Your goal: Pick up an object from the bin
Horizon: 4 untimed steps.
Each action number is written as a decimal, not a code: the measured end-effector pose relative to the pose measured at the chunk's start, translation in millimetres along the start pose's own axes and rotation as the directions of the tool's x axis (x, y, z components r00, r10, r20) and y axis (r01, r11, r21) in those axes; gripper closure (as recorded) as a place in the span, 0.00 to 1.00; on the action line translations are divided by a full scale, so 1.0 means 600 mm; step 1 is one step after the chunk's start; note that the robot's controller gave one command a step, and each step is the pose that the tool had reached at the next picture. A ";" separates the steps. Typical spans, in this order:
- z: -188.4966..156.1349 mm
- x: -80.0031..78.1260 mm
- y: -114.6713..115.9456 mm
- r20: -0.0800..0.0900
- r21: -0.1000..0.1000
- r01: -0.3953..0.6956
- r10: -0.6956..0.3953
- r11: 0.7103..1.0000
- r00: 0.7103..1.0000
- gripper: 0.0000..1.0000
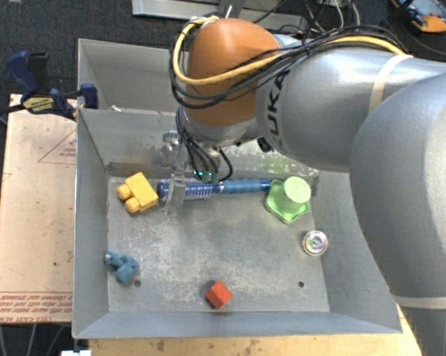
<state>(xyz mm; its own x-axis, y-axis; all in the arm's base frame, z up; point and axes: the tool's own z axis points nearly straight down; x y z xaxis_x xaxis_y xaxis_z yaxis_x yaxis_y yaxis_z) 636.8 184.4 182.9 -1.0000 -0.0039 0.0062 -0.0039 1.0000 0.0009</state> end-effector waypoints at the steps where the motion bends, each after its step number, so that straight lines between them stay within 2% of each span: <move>1: 0.194 -0.012 -0.156 0.005 0.001 -0.089 0.089 0.996 0.996 0.00; 2: 0.136 -0.002 -0.118 0.011 -0.001 0.014 -0.014 1.000 1.000 0.00; 3: 0.101 0.008 -0.141 0.010 -0.002 -0.077 0.077 0.997 0.997 0.00; 4: 0.191 0.025 -0.120 0.004 -0.002 -0.254 0.254 0.967 0.967 0.00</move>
Offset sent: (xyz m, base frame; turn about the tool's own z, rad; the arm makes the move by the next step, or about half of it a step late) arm 0.0066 -0.0901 -0.1129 0.0832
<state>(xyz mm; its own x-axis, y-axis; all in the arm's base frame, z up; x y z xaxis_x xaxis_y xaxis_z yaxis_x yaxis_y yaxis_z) 621.4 112.5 68.3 -0.9683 0.2500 0.0025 0.2500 0.9683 0.0010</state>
